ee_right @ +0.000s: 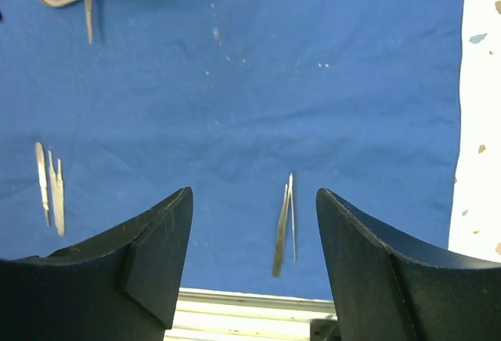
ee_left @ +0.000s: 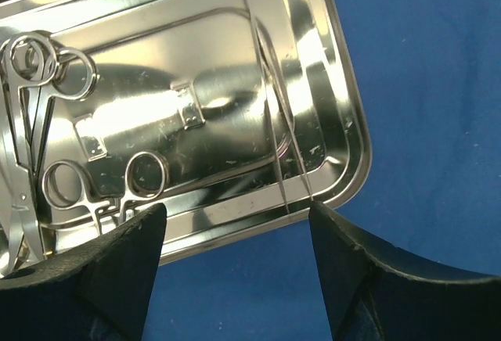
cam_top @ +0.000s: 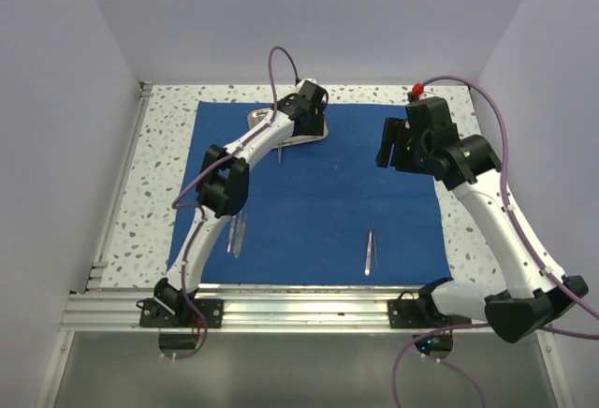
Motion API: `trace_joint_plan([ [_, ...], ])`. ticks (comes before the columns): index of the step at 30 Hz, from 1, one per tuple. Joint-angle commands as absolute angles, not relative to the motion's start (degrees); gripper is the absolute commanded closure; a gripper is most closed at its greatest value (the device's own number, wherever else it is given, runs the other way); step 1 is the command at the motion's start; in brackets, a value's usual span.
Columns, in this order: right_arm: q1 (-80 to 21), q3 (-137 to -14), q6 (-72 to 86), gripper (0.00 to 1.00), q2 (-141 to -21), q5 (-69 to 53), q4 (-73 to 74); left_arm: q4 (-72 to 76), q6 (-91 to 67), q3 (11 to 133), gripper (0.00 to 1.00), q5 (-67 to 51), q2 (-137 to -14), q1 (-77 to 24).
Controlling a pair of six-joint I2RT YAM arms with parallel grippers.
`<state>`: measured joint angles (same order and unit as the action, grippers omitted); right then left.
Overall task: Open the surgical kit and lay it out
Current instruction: Pick up the medical item from the container.
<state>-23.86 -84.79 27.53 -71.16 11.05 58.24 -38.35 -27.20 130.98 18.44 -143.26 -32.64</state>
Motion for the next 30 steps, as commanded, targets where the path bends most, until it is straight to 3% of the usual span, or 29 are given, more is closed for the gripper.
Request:
trace_joint_plan([
  [1, -23.73, -84.46, 26.02, 0.32, -70.57, 11.87, 60.02, -31.47, -25.93, 133.67, 0.23, 16.62, -142.55, -31.82],
  [21, -23.73, -82.35, 23.38, 0.32, -68.38, 9.84, 61.52, -33.22, -29.09, 138.08, 0.32, 19.60, -154.77, -34.80],
  [30, -23.47, -82.53, 20.04, 0.31, -66.62, 11.43, 63.37, -41.65, -29.88, 137.72, 0.66, 23.90, -156.70, -35.60],
])
